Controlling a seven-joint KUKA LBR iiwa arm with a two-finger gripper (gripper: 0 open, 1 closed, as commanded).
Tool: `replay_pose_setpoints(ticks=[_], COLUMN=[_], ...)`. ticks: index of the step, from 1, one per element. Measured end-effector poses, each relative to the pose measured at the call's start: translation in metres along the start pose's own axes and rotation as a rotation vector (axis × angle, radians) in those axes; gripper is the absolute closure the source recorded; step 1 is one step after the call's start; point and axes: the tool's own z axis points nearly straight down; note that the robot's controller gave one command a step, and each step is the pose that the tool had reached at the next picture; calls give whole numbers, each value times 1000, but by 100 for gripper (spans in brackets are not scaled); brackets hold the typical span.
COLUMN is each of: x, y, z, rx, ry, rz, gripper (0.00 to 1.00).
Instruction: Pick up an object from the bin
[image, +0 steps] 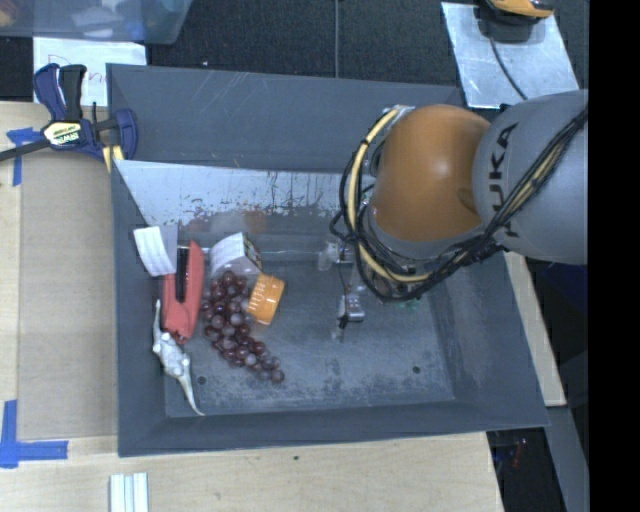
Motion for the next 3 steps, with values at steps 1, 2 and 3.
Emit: replay_pose_setpoints(ticks=[1,2,3], x=[-2,0,-30], y=[0,66,79], z=[-5,70,60], rx=[-1,0,-1], ry=[-9,-14,-17], rz=[2,-97,187], gripper=[0,0,0])
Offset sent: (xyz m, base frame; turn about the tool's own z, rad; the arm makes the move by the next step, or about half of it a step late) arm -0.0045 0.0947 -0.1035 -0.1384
